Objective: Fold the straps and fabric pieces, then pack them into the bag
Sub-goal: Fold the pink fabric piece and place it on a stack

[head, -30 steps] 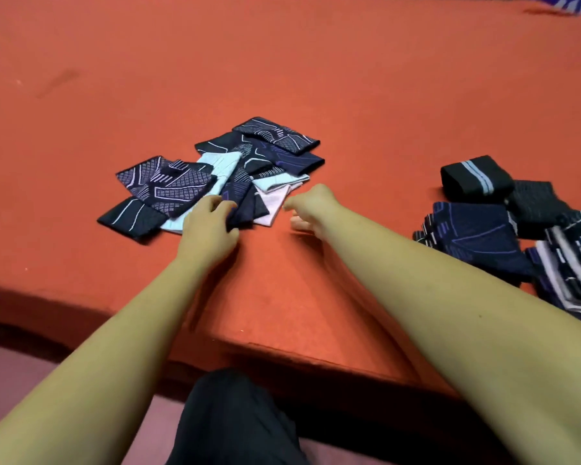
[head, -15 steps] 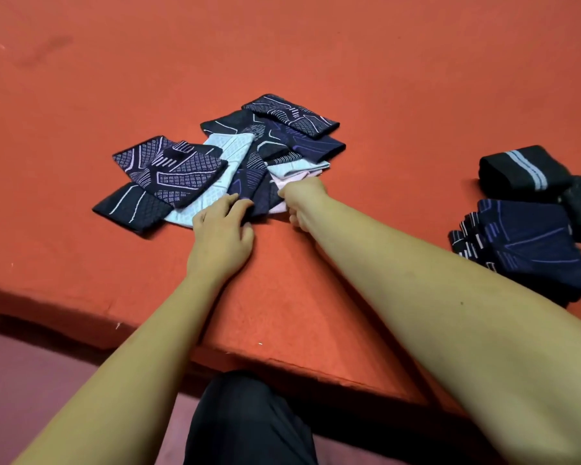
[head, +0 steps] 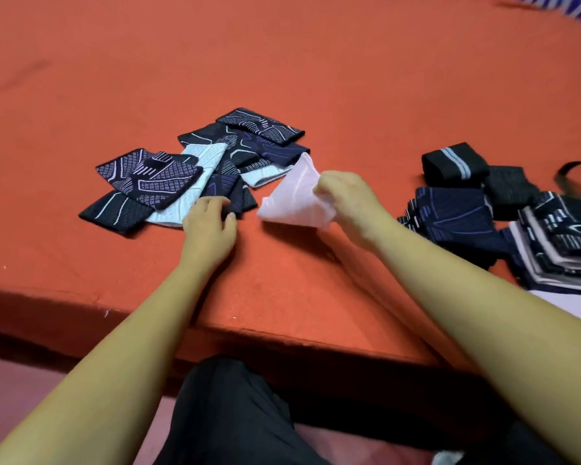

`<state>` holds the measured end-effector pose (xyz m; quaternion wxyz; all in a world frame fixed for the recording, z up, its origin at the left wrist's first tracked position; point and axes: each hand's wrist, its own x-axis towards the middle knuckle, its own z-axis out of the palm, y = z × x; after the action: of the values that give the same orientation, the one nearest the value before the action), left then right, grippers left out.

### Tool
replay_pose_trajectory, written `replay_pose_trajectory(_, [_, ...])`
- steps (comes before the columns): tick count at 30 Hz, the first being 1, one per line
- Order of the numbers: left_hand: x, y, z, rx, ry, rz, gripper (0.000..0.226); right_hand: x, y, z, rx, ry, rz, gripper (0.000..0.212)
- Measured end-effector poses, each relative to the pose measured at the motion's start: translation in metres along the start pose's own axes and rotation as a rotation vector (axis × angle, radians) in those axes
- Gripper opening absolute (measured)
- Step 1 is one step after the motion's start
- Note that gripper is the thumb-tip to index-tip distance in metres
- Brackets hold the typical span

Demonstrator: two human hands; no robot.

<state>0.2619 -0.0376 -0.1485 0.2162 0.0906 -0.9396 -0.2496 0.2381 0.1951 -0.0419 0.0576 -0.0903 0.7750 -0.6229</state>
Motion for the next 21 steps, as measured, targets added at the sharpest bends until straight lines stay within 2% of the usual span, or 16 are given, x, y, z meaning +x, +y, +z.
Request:
replay_pose_trajectory(2, [-0.011,0.035,-0.006,-0.265,-0.043,-0.022,0.025,-0.012,-0.013,-0.016,0.187,-0.082,0.107,0.025])
replay_pose_trajectory(5, [-0.034,0.095,-0.02,-0.859,-0.35,-0.193,0.031,-0.026,-0.03,-0.036,0.339,-0.193,0.191,0.002])
replay_pose_trajectory(7, [-0.046,0.112,-0.023,-1.248,-0.54,-0.296,0.036,-0.032,-0.038,-0.049,0.395,-0.201,0.194,0.01])
replay_pose_trajectory(8, [-0.05,0.113,-0.022,-1.334,-0.602,-0.285,0.044,-0.033,-0.039,-0.055,0.435,-0.184,0.193,0.019])
replay_pose_trajectory(11, [-0.061,0.112,-0.024,-1.324,-0.725,-0.189,0.053,-0.038,-0.038,-0.071,0.548,-0.085,0.153,0.035])
replay_pose_trajectory(14, [-0.061,0.115,-0.027,-1.228,-0.724,-0.207,0.026,-0.046,-0.027,-0.086,0.607,-0.051,0.174,0.03])
replay_pose_trajectory(16, [-0.057,0.117,-0.033,-1.22,-0.77,-0.226,0.022,-0.054,-0.018,-0.096,0.62,-0.088,0.251,0.025])
replay_pose_trajectory(19, [-0.053,0.121,-0.04,-1.129,-0.929,-0.26,0.023,-0.064,0.0,-0.108,0.519,-0.175,0.429,0.012])
replay_pose_trajectory(21, [-0.049,0.12,-0.039,-1.024,-1.019,-0.29,0.025,-0.069,0.012,-0.111,0.393,-0.199,0.487,0.022])
